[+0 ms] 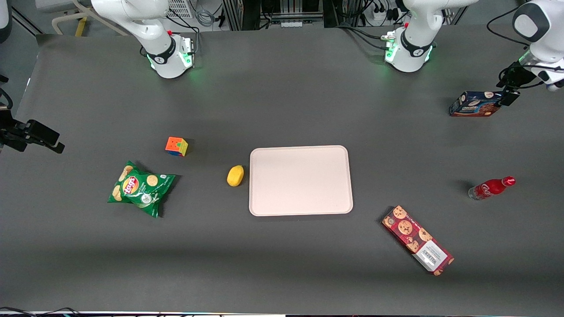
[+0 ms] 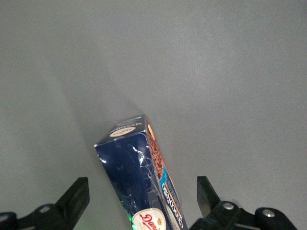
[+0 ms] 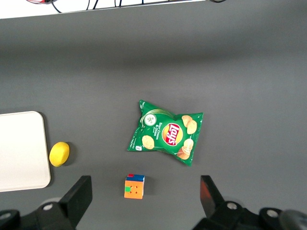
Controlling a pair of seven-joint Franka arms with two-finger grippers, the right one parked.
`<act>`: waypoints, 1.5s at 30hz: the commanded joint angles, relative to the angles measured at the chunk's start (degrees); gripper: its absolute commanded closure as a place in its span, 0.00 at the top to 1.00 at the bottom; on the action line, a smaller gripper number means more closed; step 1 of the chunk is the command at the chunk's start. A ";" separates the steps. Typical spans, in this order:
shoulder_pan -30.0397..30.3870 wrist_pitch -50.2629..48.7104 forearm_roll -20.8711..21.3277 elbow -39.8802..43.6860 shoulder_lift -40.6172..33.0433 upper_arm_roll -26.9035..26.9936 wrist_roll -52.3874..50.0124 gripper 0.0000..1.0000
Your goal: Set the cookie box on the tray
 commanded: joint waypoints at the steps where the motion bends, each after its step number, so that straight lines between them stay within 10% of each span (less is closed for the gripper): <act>1: 0.44 7.48 1.07 -4.48 2.42 0.20 -0.58 1.00; 8: 0.44 13.37 1.16 -5.97 6.38 0.29 -0.84 0.97; 11: 0.44 13.38 1.16 -5.89 6.38 0.29 -1.28 0.51; 12: 0.53 13.38 1.16 -5.89 6.38 0.29 -0.67 0.11; 13: 0.53 13.46 1.07 -5.89 6.38 0.38 -0.40 0.00; 33: -1.31 9.96 1.24 -0.89 5.06 -0.85 -0.58 0.00; 40: -3.07 -4.35 -0.25 9.48 4.01 -10.68 -0.49 0.00; 45: -4.04 -16.92 -9.45 19.75 4.45 -20.08 3.97 0.00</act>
